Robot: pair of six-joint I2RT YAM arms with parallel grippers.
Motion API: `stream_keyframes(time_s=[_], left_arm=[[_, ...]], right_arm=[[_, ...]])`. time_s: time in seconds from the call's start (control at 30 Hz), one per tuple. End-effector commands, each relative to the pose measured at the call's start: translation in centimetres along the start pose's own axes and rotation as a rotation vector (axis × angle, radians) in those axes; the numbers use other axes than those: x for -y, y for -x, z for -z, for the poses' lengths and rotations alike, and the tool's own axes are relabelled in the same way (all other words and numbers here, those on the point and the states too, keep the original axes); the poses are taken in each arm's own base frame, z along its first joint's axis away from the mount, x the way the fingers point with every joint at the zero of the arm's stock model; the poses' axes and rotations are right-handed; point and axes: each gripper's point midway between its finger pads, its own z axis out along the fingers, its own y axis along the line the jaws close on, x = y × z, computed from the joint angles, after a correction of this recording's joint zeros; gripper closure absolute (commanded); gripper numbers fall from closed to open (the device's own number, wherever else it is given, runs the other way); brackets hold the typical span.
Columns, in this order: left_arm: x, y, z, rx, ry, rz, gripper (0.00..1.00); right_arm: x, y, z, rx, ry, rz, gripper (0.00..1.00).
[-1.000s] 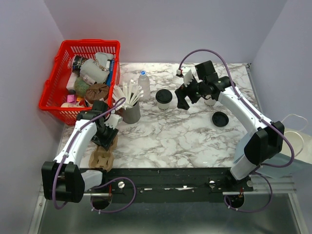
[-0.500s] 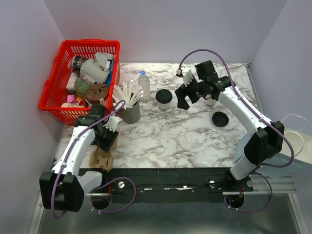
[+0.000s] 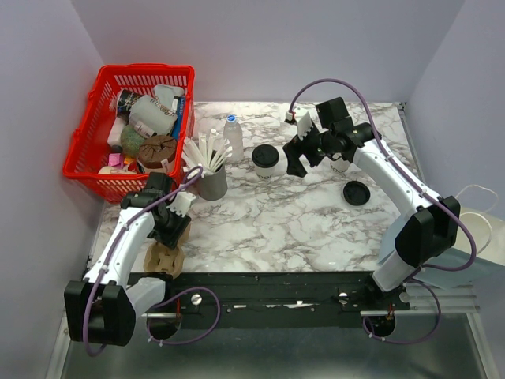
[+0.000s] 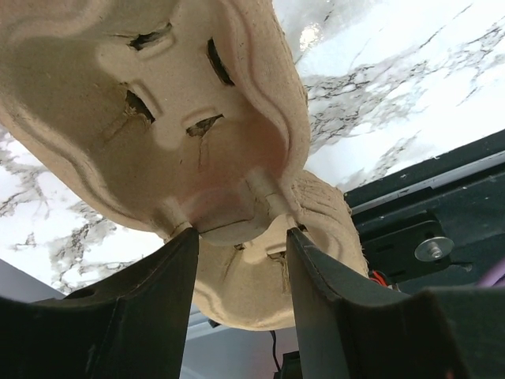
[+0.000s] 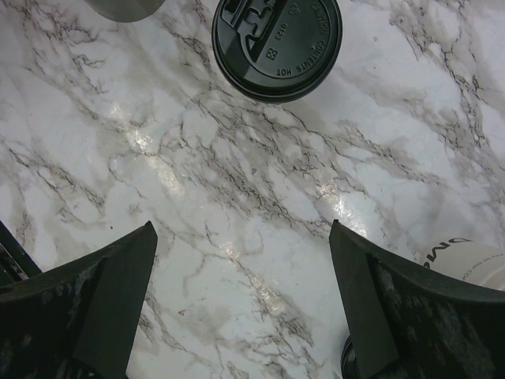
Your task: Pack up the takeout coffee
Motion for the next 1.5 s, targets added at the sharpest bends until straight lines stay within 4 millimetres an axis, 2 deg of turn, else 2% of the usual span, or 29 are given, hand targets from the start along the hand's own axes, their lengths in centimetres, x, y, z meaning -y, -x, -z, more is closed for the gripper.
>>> stream_keyframes(time_s=[0.0,0.17,0.27,0.4,0.63,0.87,1.0,1.1,1.17,1.3,1.4,1.47], left_arm=[[-0.8,0.2,-0.4,-0.017,0.032,0.033,0.43],[-1.2,1.2,-0.5,-0.01,0.035,0.045,0.43],[-0.9,1.9,-0.2,0.001,0.008,0.047,0.46],[-0.6,1.9,0.2,0.01,-0.005,0.04,0.54],[0.6,1.6,2.9,0.076,-0.034,0.002,0.61],[0.9,1.6,5.1,0.105,-0.029,-0.012,0.63],[3.4,1.8,6.8,0.177,-0.145,-0.105,0.67],[4.8,3.2,8.5,0.266,-0.211,-0.188,0.7],[6.3,4.4,10.0,0.33,-0.298,-0.254,0.71],[8.6,5.3,11.8,0.389,-0.426,-0.386,0.72],[9.1,6.5,11.7,0.416,-0.464,-0.447,0.73],[9.6,7.0,10.8,0.393,-0.493,-0.462,0.73]], right_arm=[[-0.1,0.2,0.0,0.0,0.009,0.007,0.01],[0.0,0.2,-0.1,0.001,0.005,0.01,0.01],[0.0,0.1,-0.2,0.001,0.005,0.012,0.01],[-0.1,-0.2,-0.3,-0.007,0.007,0.013,0.01],[-0.2,-0.7,-0.3,-0.016,0.013,0.012,0.01],[-0.3,-0.1,-0.5,-0.009,0.028,0.007,0.01],[-0.3,0.0,-0.4,-0.005,0.03,0.008,0.01],[-0.3,0.4,-0.3,0.005,0.03,-0.001,0.01],[-0.2,1.3,0.3,0.031,0.021,0.005,0.01],[0.1,2.9,1.5,0.068,-0.009,0.025,0.01],[0.2,3.9,2.2,0.099,-0.024,0.036,0.01],[0.2,4.4,2.7,0.115,-0.031,0.038,0.01]])
